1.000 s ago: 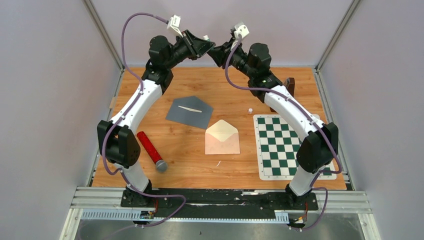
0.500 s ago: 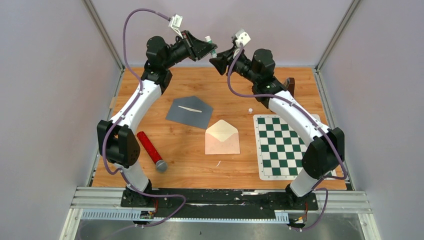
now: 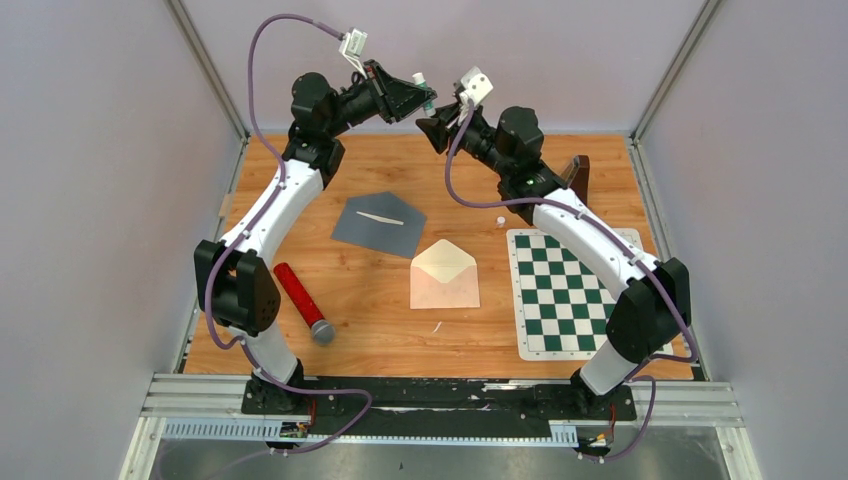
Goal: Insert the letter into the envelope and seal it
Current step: Unscrew the solid glue.
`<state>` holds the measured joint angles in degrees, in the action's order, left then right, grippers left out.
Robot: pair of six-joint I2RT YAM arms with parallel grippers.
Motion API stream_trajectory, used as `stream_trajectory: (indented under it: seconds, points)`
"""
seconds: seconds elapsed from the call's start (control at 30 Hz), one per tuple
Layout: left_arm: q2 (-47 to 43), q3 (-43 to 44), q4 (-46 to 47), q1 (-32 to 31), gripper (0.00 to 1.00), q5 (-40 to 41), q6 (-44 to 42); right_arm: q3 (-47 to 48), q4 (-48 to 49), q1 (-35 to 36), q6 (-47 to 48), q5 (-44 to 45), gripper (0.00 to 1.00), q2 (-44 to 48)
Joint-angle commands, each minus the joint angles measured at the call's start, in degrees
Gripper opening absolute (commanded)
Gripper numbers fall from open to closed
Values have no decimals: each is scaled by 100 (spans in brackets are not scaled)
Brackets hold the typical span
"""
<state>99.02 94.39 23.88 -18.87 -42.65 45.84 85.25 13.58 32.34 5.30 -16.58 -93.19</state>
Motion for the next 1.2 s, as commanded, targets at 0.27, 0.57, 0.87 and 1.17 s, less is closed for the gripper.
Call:
stream_trajectory:
  seconds: [0.27, 0.57, 0.87, 1.17]
  points:
    - [-180, 201, 268, 6, 0, -74, -120, 303, 364, 45, -3, 165, 26, 34]
    - [-117, 232, 232, 8, 0, -105, -108, 344, 426, 42, -47, 119, 29, -7]
    - [-69, 308, 181, 7, 0, -105, -137, 390, 426, 44, 75, 124, 27, -72]
    - [5, 363, 264, 6, 0, -265, -289, 393, 158, -189, -706, -1408, 0, 49]
